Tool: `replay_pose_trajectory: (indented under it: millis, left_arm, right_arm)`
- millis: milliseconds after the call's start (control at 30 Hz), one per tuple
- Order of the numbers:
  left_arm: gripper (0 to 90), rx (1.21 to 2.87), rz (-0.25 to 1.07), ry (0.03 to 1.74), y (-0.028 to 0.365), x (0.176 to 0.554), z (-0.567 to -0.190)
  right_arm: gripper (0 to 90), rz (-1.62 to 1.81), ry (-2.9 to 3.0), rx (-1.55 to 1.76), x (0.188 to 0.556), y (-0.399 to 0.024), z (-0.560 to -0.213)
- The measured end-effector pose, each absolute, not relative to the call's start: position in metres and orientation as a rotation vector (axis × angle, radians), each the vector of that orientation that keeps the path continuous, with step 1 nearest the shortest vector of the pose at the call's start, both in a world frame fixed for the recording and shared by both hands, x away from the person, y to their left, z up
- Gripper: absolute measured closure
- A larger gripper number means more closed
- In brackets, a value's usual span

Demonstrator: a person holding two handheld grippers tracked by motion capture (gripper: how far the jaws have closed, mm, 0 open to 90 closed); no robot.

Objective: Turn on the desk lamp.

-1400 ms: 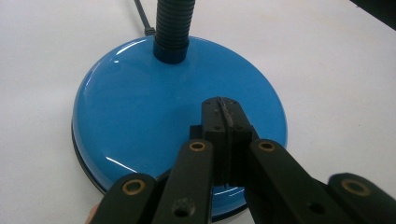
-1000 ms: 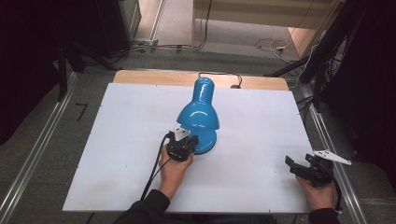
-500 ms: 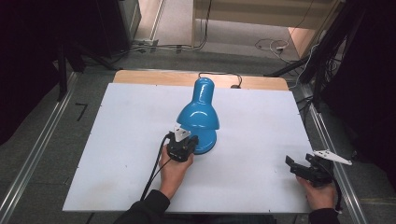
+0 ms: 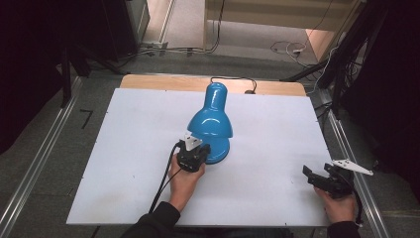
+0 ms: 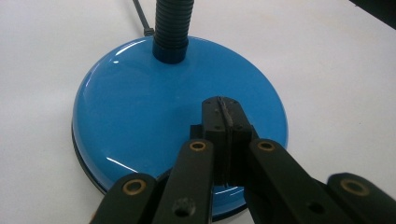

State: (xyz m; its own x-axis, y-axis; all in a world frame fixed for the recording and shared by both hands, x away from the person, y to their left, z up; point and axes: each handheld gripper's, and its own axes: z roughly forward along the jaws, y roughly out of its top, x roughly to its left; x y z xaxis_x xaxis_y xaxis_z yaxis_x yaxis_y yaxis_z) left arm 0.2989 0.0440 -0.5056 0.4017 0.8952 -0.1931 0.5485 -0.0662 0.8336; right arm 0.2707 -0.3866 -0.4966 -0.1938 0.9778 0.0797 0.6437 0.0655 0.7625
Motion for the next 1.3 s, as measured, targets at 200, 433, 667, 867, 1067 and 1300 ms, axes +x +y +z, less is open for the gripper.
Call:
replay_pose_trajectory:
  millis: [200, 433, 667, 867, 1067, 1300]
  left_arm:
    - [90.0, 1.741, 0.475, 1.265, 0.0443, 0.2985, -0.5059]
    - [90.0, 1.732, 0.475, 1.261, 0.0448, 0.2978, -0.5068]
    - [90.0, 1.739, 0.491, 1.253, 0.0437, 0.2971, -0.5069]
    - [90.0, 1.746, 0.497, 1.248, 0.0436, 0.2968, -0.5069]
    - [90.0, 1.755, 0.514, 1.240, 0.0426, 0.2959, -0.5070]
    - [90.0, 1.783, 0.502, 1.208, 0.0353, 0.2903, -0.5072]
  right_arm:
    - [13.1, 0.956, 1.887, 1.610, 0.2706, -0.3867, -0.4965]
    - [13.1, 0.956, 1.887, 1.610, 0.2706, -0.3867, -0.4965]
    - [13.1, 0.953, 1.887, 1.610, 0.2704, -0.3866, -0.4963]
    - [13.1, 0.957, 1.886, 1.602, 0.2703, -0.3865, -0.4955]
    - [13.2, 0.958, 1.885, 1.602, 0.2706, -0.3860, -0.4953]
    - [13.2, 0.955, 1.886, 1.599, 0.2703, -0.3855, -0.4948]
